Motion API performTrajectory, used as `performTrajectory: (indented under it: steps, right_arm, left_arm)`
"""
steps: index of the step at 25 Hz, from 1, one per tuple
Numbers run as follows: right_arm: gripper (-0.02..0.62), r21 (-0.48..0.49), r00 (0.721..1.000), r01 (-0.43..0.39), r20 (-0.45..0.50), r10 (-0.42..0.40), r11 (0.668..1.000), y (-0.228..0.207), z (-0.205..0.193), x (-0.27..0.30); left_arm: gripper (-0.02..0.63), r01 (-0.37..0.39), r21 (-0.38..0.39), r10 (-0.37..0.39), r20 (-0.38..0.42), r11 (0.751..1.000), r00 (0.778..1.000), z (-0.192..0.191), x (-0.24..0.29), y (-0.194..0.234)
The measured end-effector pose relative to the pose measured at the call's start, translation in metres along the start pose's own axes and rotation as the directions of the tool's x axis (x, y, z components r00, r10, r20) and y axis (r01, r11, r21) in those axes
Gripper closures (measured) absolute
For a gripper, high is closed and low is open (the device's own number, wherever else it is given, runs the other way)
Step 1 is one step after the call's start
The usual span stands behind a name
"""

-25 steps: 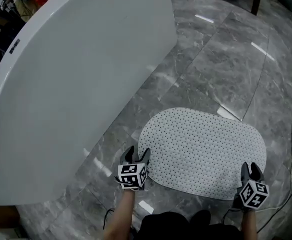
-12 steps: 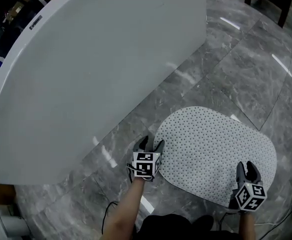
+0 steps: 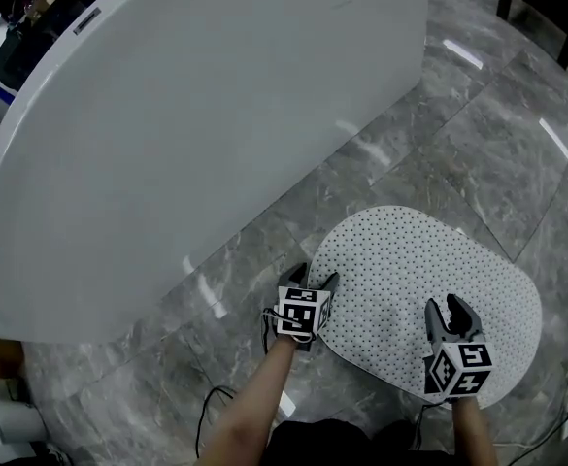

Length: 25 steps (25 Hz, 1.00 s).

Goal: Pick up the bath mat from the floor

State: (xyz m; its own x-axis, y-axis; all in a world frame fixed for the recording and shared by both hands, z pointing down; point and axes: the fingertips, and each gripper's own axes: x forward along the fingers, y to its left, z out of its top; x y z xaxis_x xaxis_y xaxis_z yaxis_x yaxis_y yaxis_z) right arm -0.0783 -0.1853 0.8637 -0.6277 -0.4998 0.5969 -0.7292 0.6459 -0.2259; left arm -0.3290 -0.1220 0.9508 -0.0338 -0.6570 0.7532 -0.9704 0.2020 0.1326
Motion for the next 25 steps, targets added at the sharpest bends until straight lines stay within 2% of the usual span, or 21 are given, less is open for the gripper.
performTrajectory:
  steps: [5, 13, 16, 18, 19, 25]
  right_arm:
    - [0.423, 0.003, 1.000, -0.014, -0.004, 0.014, 1.000, 0.006, -0.002, 0.003]
    - [0.423, 0.047, 1.000, -0.009, -0.014, 0.010, 0.999, 0.007, -0.010, 0.002]
    - [0.423, 0.063, 1.000, -0.010, -0.016, 0.012, 0.998, 0.007, -0.011, 0.001]
    - [0.423, 0.065, 1.000, -0.011, -0.017, 0.012, 0.998, 0.007, -0.012, 0.000]
    - [0.423, 0.068, 1.000, -0.010, -0.015, 0.011, 0.998, 0.006, -0.012, -0.001]
    - [0.423, 0.100, 1.000, 0.013, -0.007, -0.012, 0.995, -0.008, -0.015, -0.011]
  left_arm:
    - [0.296, -0.006, 0.032, 0.008, -0.049, 0.999, 0.999, -0.004, 0.005, -0.002]
    - [0.361, -0.005, 0.069, 0.010, -0.074, 0.998, 0.997, -0.006, 0.003, -0.008]
    - [0.421, 0.021, 0.077, -0.014, -0.097, 0.997, 0.995, -0.006, 0.001, -0.017]
    - [0.522, 0.046, 0.078, -0.037, -0.117, 0.996, 0.992, -0.006, -0.002, -0.031]
    - [0.550, 0.055, 0.087, -0.044, -0.118, 0.995, 0.992, -0.004, -0.004, -0.039]
    - [0.571, 0.155, 0.111, -0.145, -0.090, 0.982, 0.985, 0.006, -0.013, -0.086]
